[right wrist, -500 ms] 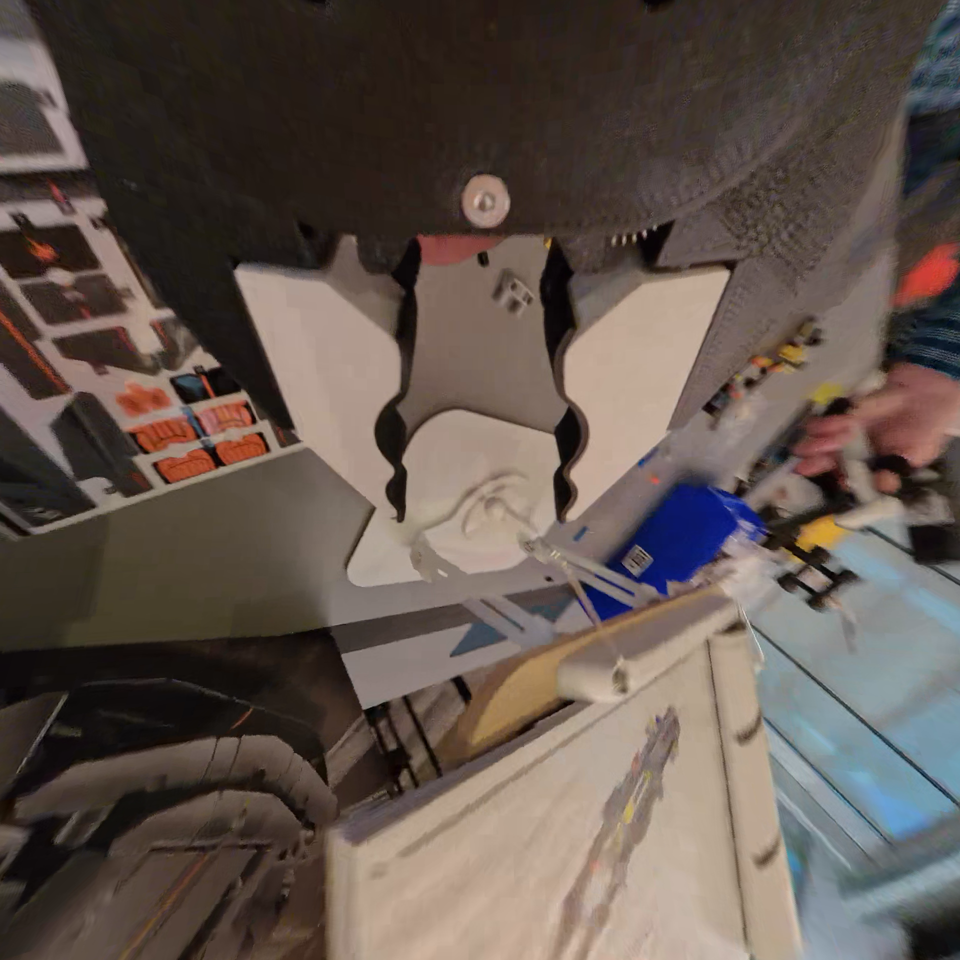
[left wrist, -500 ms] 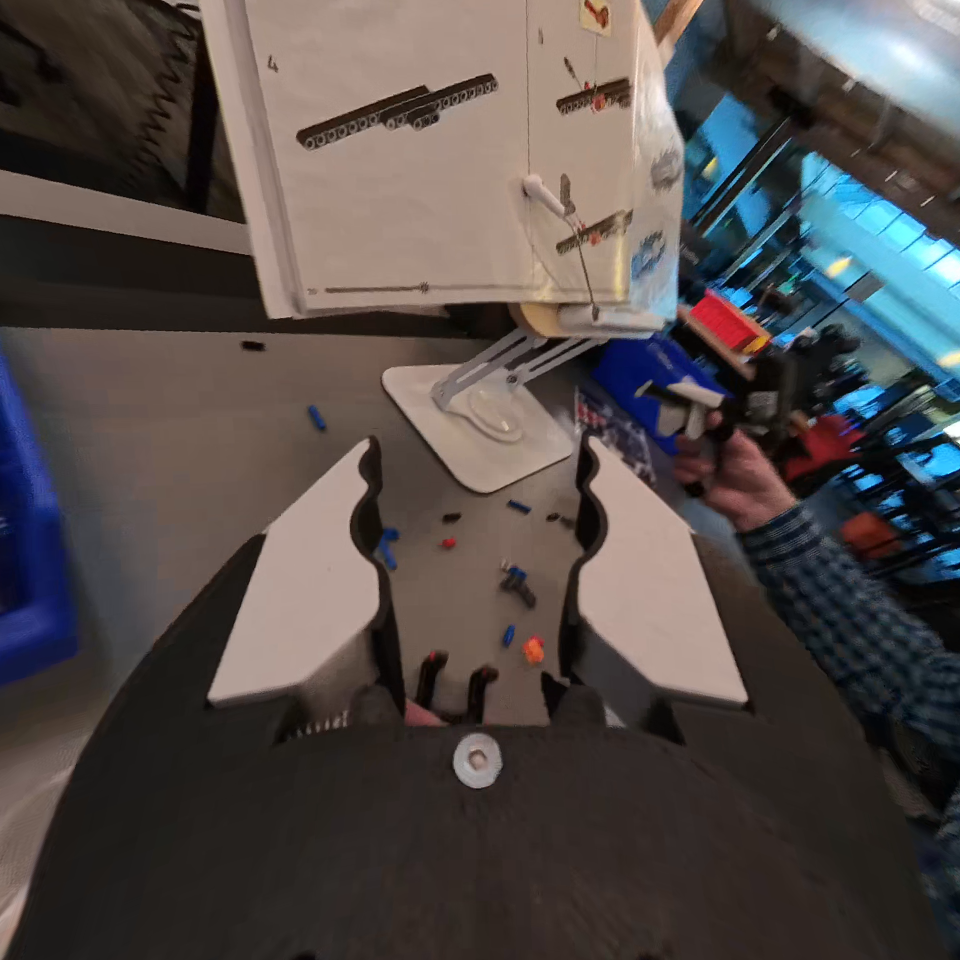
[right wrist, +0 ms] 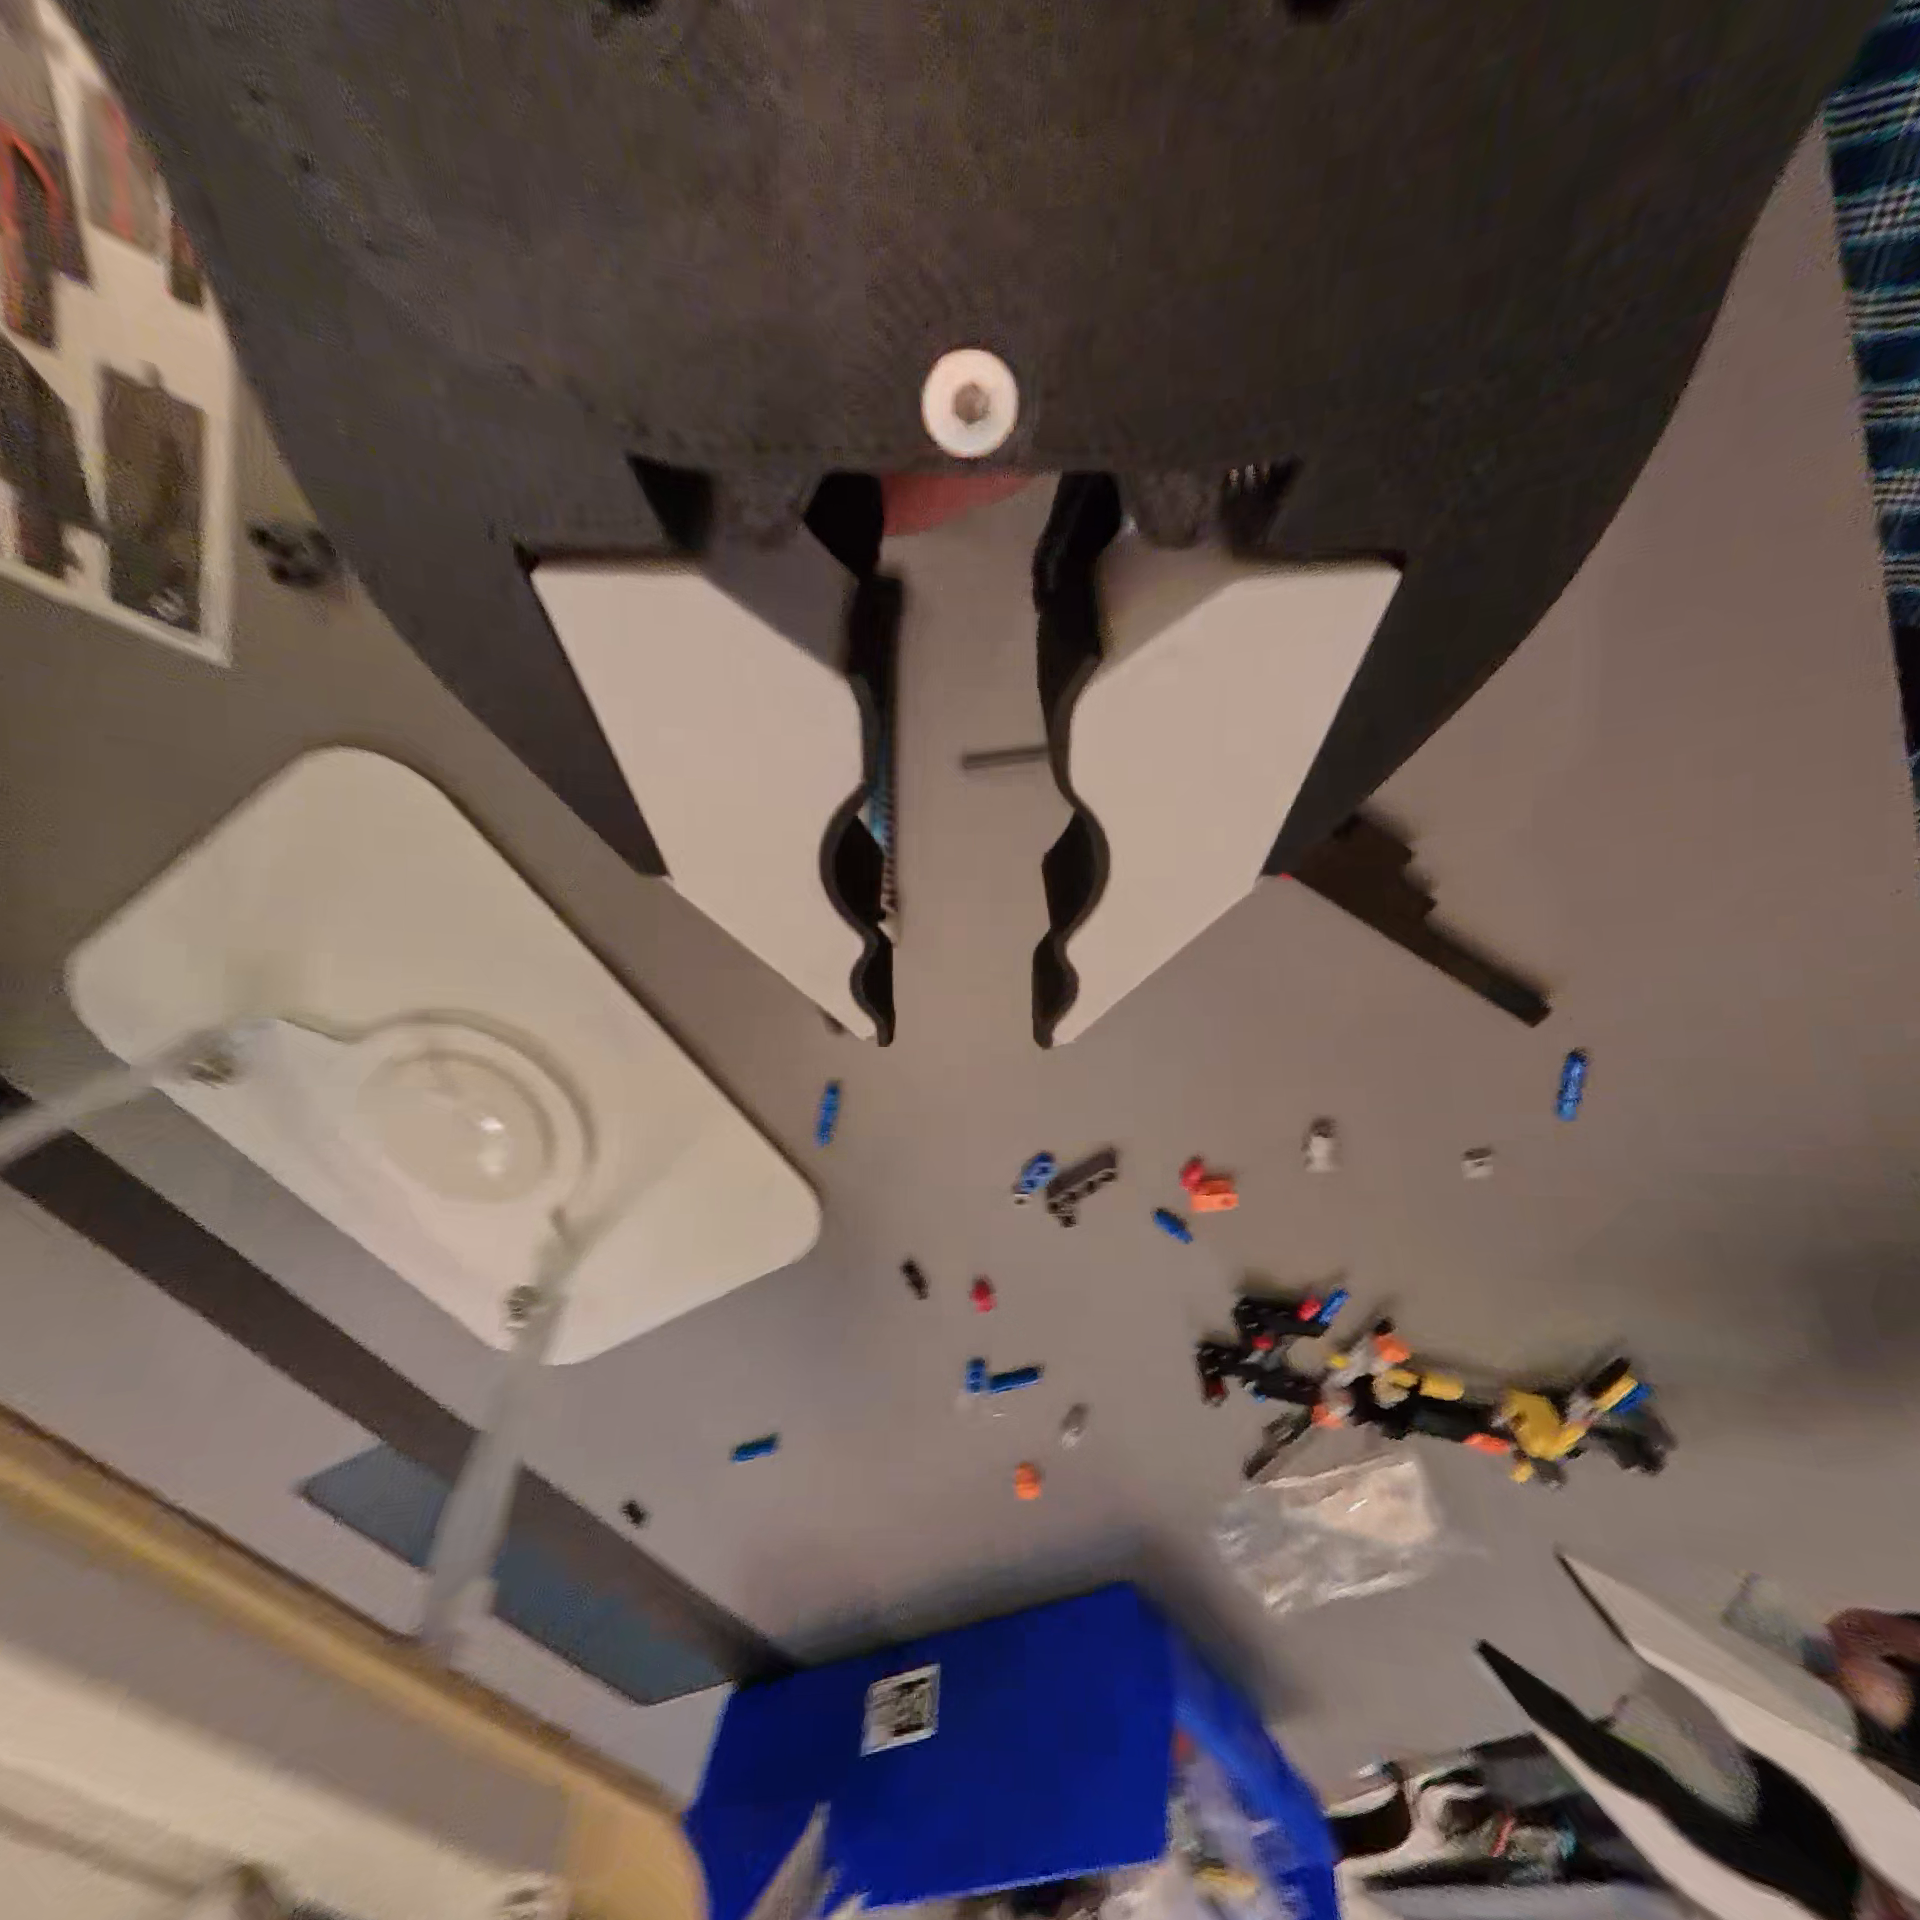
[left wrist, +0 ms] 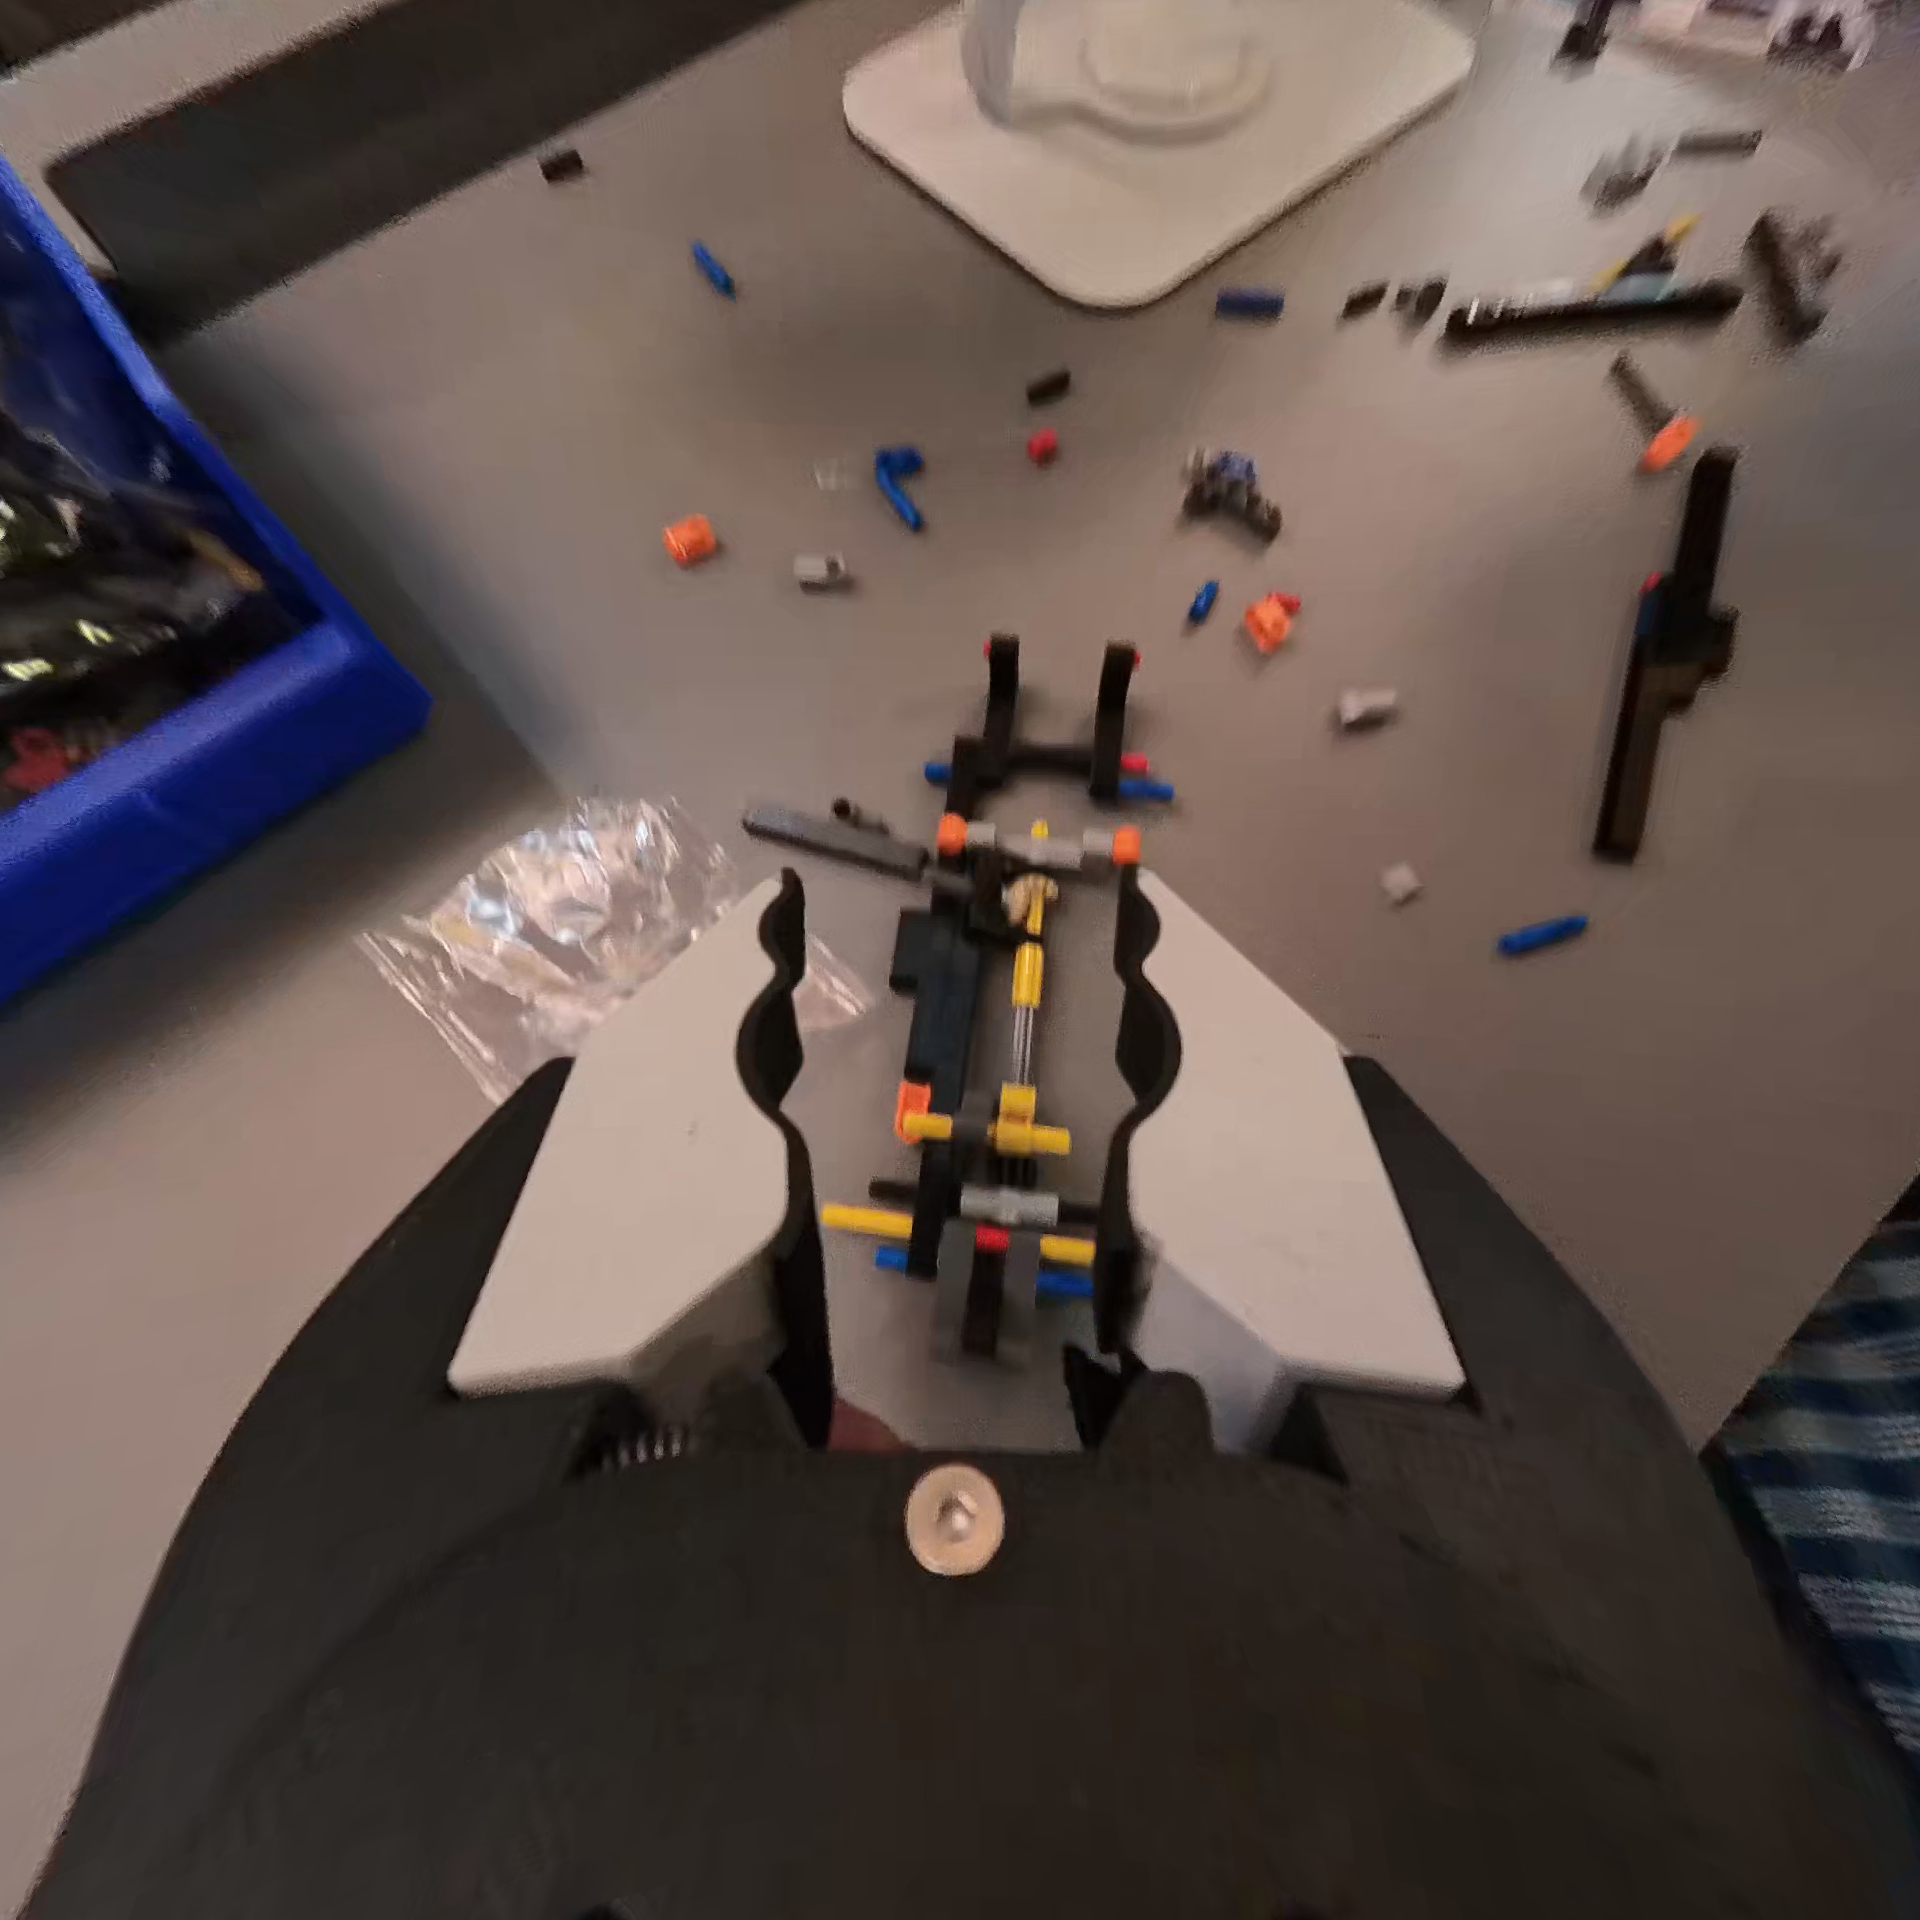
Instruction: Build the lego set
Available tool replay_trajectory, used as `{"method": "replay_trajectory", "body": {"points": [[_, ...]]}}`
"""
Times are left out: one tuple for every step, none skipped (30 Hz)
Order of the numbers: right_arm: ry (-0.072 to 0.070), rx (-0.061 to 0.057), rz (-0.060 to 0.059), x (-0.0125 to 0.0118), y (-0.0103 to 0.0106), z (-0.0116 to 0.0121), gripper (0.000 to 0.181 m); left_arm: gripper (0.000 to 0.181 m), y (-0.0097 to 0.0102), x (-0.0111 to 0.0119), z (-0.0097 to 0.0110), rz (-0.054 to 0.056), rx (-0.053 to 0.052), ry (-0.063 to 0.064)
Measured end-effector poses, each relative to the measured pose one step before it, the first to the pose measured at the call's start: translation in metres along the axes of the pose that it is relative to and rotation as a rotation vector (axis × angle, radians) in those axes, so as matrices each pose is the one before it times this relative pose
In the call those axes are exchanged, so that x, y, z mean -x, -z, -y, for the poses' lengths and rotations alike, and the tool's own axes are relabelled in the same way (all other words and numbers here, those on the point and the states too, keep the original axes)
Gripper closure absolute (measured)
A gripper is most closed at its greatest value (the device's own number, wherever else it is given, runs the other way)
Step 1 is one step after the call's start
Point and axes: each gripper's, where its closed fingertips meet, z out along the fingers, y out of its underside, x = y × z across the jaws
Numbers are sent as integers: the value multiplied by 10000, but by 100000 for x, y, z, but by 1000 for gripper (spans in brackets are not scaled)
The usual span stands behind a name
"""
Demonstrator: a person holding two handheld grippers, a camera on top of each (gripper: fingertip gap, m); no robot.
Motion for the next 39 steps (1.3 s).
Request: {"method": "replay_trajectory", "body": {"points": [[176, 122, 240, 1001, -712, 97, 157, 122, -271, -269, -1088, 69, 376, -225], [167, 120, 246, 938, -735, 79, 157, 119, -314, -276, -1007, 42, 352, -163], [144, 142, 227, 835, -738, -1, 157, 118, -332, -147, -800, 109, 247, -132], [139, 155, 157, 640, -717, -75, 157, 119, -348, -134, -700, 103, 227, -190], [143, 155, 93, 456, -670, -131, 157, 119, -328, -94, -618, 104, 219, -199], [124, 155, 90, 402, -603, -164, 157, 119, -308, -62, -490, 77, 181, -124], [85, 121, 125, 404, -538, -135, 157, 117, -248, -93, -317, 40, 125, -70], [61, 75, 128, 395, -444, -70, 156, 115, -195, -209, -236, -19, 87, -110], [58, 58, 90, 316, -360, -54, 156, 111, -105, -83, -251, 50, 121, -129], [59, 46, 56, 235, -285, -63, 155, 108, 39, 75, -193, 118, 67, -93], [47, 19, 48, 209, -205, -38, 155, 107, 142, 14, -116, 24, -23, -7], [18, 13, 47, 156, -189, -49, 155, 107, 127, -58, -120, -57, -51, 55], [0, 31, 52, 128, -164, -86, 155, 106, 41, -42, -331, -40, 59, 7], [-1, 31, 51, 83, -172, -107, 155, 105, -16, -61, -435, -30, 128, -79], [-6, 18, 42, 44, -145, -81, 155, 105, -44, -78, -354, -20, 81, -88], [-11, 14, 41, 33, -137, -71, 154, 105, -85, -101, -310, -28, 81, -18], [-10, 26, 43, 24, -131, -86, 154, 106, -110, -140, -230, -43, 59, -10], [-9, 36, 34, 10, -118, -92, 154, 107, -83, -175, -93, -52, -17, -9], [-5, 24, 22, 12, -92, -75, 154, 111, -6, -164, 24, -59, -48, 47], [-8, 11, 23, 23, -79, -48, 154, 115, -5, -175, 19, -45, -14, 18], [-20, 15, 27, 30, -67, -75, 154, 116, 4, -102, 15, 23, 14, 20], [-29, 15, 27, 27, -76, -80, 154, 119, 28, -220, -12, -16, 44, -11], [-36, 4, 32, 50, -51, -78, 154, 122, 27, -328, 7, -54, 28, -1], [-35, -1, 32, 36, -43, -67, 154, 123, -1, -370, 8, -84, -3, 107], [-26, 12, 17, 28, -42, -105, 154, 122, -29, -346, 18, -50, -32, 169], [-15, 22, 12, 18, -50, -107, 154, 121, 9, -398, -21, -47, -6, 139], [-13, 18, 17, 31, -31, -93, 154, 120, 32, -465, -27, -44, 37, 98], [-12, 15, 18, 33, -40, -83, 154, 119, 35, -479, -1, -1, 23, 55], [-4, 14, 23, 54, -24, -70, 153, 118, 1, -455, 40, 20, -8, 51], [2, 12, 39, 91, -15, -62, 153, 117, 12, -297, 20, 68, 3, 124], [16, 1, 43, 116, 8, -21, 152, 116, -15, -293, -17, 23, 32, 142], [30, -7, 20, 91, 33, 4, 151, 110, -7, -352, -23, -41, 22, 70], [37, 14, 12, 71, 63, -38, 151, 108, -2, -377, -28, -75, 10, 12], [53, 44, 32, 100, 78, -75, 150, 106, 18, -303, -63, -66, 8, 2], [82, 78, 40, 114, 116, -147, 148, 104, 67, -114, -112, -11, 22, -28], [108, 113, 75, 193, 143, -210, 146, 103, 138, 94, -140, 47, 30, -9], [119, 137, 133, 284, 144, -283, 144, 101, 184, 178, -115, 38, -12, 69], [131, 179, 157, 340, 129, -395, 143, 101, 184, 73, -68, -63, -53, 137], [152, 248, 146, 358, 89, -533, 143, 101, 161, -145, -38, -178, -51, 172]]}}
